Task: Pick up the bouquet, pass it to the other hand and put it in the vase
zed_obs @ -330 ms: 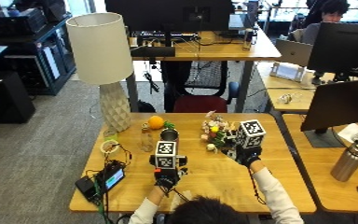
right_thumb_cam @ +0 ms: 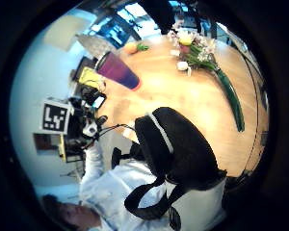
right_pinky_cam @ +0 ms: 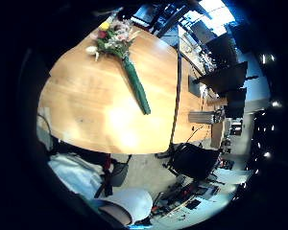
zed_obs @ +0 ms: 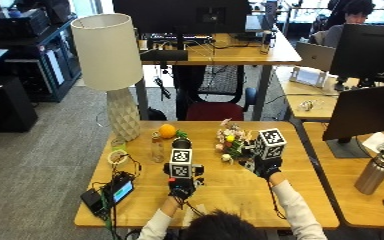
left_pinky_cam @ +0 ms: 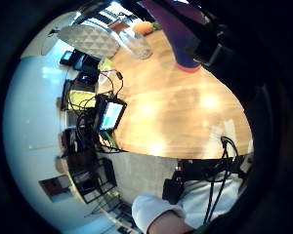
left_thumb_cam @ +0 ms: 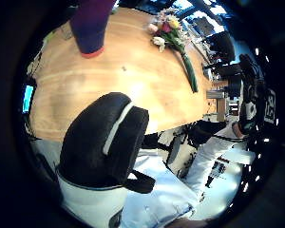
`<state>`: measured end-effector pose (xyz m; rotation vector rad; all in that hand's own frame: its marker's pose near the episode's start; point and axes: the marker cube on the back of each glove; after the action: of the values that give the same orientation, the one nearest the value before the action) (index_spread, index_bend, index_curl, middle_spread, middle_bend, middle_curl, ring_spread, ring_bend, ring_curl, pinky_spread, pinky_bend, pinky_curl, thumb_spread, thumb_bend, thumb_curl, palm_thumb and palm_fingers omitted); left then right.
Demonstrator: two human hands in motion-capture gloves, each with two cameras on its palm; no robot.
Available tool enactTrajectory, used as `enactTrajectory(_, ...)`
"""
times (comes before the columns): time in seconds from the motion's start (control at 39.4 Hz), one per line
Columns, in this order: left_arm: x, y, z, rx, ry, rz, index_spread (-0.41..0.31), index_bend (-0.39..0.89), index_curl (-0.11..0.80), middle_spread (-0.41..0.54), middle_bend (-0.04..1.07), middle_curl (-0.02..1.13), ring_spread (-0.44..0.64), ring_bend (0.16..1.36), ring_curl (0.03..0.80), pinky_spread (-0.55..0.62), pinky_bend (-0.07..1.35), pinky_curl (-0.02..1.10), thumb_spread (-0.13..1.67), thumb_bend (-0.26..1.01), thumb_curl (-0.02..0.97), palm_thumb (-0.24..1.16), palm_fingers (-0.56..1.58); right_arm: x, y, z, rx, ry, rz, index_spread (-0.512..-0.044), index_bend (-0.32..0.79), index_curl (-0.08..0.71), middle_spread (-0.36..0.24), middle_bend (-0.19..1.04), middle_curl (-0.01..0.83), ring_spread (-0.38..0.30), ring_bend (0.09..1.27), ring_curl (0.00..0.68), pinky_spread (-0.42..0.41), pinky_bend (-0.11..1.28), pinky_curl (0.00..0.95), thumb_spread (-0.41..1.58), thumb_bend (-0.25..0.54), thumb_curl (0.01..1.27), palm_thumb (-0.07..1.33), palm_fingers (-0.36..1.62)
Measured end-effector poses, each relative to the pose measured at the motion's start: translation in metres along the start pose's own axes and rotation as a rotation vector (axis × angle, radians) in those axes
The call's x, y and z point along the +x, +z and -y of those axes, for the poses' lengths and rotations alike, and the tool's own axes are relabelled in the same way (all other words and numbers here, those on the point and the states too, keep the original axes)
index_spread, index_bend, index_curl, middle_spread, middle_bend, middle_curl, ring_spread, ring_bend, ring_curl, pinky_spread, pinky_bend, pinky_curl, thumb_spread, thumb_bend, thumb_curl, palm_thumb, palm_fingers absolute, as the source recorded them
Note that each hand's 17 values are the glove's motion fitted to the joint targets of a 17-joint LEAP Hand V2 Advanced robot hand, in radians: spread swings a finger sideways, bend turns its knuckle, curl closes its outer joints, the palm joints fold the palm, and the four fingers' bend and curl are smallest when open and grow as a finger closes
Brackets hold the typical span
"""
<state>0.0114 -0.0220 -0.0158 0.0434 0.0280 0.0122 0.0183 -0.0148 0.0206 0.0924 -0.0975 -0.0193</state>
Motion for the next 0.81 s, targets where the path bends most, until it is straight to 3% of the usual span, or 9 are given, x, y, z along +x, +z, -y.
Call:
enactTrajectory(0.1,0.007,-0.006,-0.012,-0.028,0.016,0.052,0.033,0.15,0.171,0.212,0.16,0.15,0.17,0.62,0.255,0.22,0.49,0.25,1.0,0.01,0.116,0.12,0.44,-0.005,-0.011,-0.002,-0.079,0.003,-0.115,-0.371,0.14,0.162,-0.048,0.24,0.204,0.129,0.31,0.169,0.273,0.47,0.237,1.05,0.133,0.13,0.34,0.34)
enactTrajectory(0.2,0.016,-0.022,-0.005,0.01,0.025,0.066,0.034,0.15,0.193,0.219,0.16,0.17,0.18,0.63,0.262,0.23,0.49,0.27,1.05,-0.01,0.134,0.13,0.44,0.005,-0.004,0.009,-0.08,0.003,-0.129,-0.38,0.14,0.176,-0.047,0.24,0.226,0.135,0.32,0.182,0.28,0.47,0.251,1.1,0.114,0.14,0.35,0.33)
enactTrajectory(0.48,0.036,-0.039,-0.001,0.049,0.07,0.098,0.035,0.15,0.236,0.225,0.16,0.2,0.18,0.64,0.278,0.24,0.49,0.3,1.11,-0.02,0.172,0.12,0.42,0.009,-0.033,0.001,-0.118,0.102,-0.126,-0.387,0.1,0.186,-0.056,0.22,0.268,0.16,0.36,0.221,0.292,0.49,0.288,1.17,0.061,0.18,0.37,0.33)
enactTrajectory(0.63,0.045,-0.036,-0.002,0.051,0.092,0.081,0.035,0.15,0.251,0.22,0.16,0.21,0.18,0.64,0.284,0.24,0.49,0.31,1.12,-0.02,0.187,0.12,0.42,0.043,-0.037,0.017,-0.158,0.198,-0.091,-0.365,0.04,0.15,-0.009,0.2,0.282,0.184,0.44,0.253,0.313,0.62,0.33,1.14,0.011,0.19,0.35,0.36)
enactTrajectory(0.71,0.048,-0.031,0.001,0.044,0.113,0.067,0.035,0.14,0.257,0.22,0.16,0.22,0.18,0.65,0.286,0.24,0.49,0.31,1.12,-0.02,0.193,0.12,0.41,0.079,-0.026,0.035,-0.187,0.283,-0.057,-0.321,-0.04,0.102,0.028,0.18,0.28,0.195,0.53,0.279,0.327,0.77,0.367,1.1,0.005,0.21,0.39,0.38)
enactTrajectory(0.81,0.049,-0.027,0.007,0.039,0.149,0.048,0.035,0.14,0.265,0.22,0.16,0.23,0.18,0.65,0.289,0.24,0.49,0.32,1.12,-0.02,0.2,0.12,0.41,0.117,-0.008,0.05,-0.225,0.349,-0.028,-0.286,-0.03,0.07,0.059,0.2,0.294,0.201,0.6,0.307,0.327,0.85,0.392,1.07,-0.015,0.23,0.4,0.36)
